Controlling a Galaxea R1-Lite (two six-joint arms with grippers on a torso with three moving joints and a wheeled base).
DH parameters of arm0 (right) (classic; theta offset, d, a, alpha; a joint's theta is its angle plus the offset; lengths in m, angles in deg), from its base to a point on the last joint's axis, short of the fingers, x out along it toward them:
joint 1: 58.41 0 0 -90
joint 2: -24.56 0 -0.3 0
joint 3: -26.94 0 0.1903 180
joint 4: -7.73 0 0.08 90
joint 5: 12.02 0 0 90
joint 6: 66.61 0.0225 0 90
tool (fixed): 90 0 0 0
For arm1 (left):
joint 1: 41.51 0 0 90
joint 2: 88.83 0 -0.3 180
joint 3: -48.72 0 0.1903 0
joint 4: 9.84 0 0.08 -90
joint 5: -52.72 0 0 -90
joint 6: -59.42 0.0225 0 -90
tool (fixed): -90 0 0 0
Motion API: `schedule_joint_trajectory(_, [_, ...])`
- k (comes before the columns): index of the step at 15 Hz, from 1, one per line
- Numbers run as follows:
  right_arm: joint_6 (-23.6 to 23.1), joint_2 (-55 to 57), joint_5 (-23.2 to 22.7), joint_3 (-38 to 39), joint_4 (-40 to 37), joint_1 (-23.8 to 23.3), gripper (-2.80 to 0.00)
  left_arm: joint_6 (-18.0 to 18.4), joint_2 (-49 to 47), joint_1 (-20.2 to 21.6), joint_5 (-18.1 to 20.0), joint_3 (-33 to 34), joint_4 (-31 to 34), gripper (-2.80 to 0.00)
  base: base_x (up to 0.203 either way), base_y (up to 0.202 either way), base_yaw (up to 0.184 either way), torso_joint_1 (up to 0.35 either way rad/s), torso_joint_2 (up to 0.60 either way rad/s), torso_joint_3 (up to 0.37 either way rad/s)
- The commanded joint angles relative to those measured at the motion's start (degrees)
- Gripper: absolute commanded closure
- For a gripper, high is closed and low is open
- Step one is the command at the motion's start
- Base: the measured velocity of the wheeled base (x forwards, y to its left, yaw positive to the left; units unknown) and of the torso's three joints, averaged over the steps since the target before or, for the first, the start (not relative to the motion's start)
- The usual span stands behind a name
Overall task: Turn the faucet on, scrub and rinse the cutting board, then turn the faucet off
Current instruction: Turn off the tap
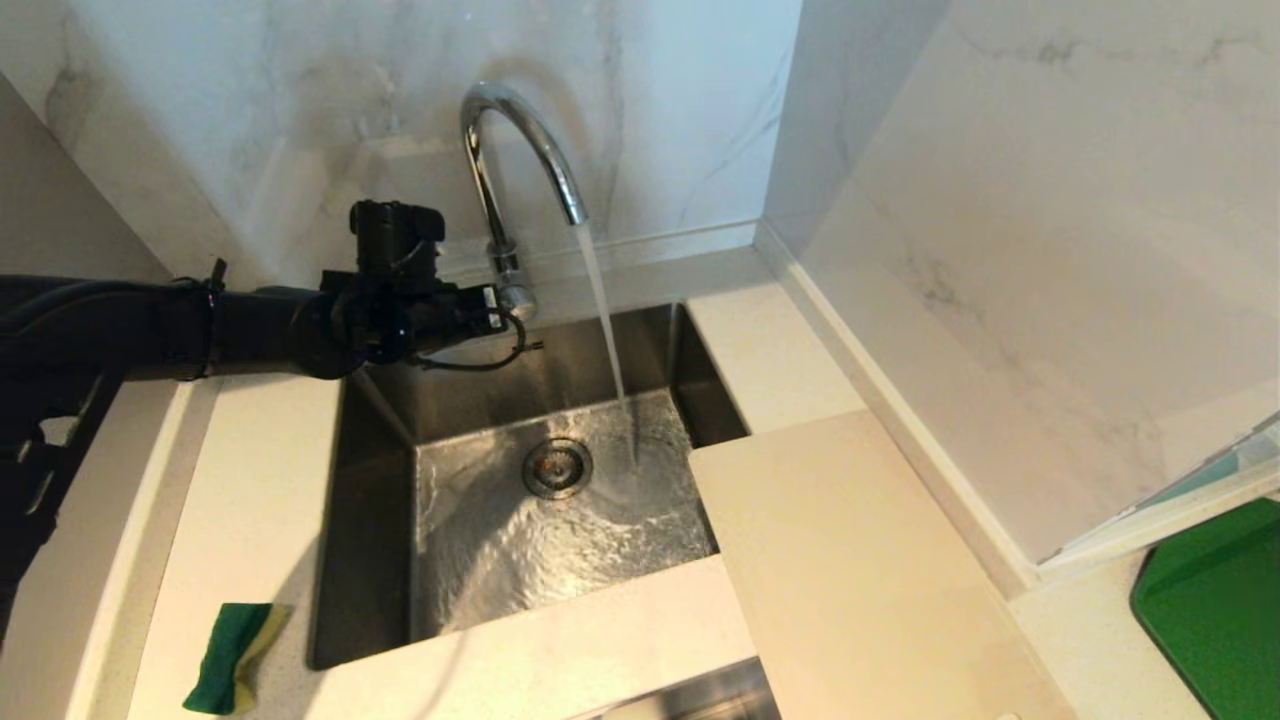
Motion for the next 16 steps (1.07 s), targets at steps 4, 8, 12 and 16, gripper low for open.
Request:
schedule_joint_trajectory(4, [-0.1, 0.0, -0.1, 0.1, 0.0, 0.0, 0.0, 1.7, -3.1, 1.2, -0.1, -3.5, -0.1, 0.0, 0.0, 0.0, 0.0, 0.0, 0.0, 0.0])
schedule_joint_trajectory(8, [-0.7, 0.0, -0.2, 0.1, 0.1, 0.0, 0.0, 2.5, -4.0, 1.6, -1.3, -4.3, -1.4, 0.0, 0.0, 0.0, 0.0, 0.0, 0.0, 0.0])
schedule_joint_trajectory(12, [-1.1, 0.0, -0.9, 0.1, 0.2, 0.0, 0.0, 4.1, -7.4, 1.6, -6.4, -4.7, -10.5, 0.0, 0.0, 0.0, 0.0, 0.0, 0.0, 0.0])
schedule_joint_trajectory(16, [-1.8, 0.0, -1.1, 0.1, 0.2, 0.0, 0.0, 4.5, -7.8, 1.4, -8.7, -4.8, -12.4, 0.0, 0.0, 0.0, 0.0, 0.0, 0.0, 0.0])
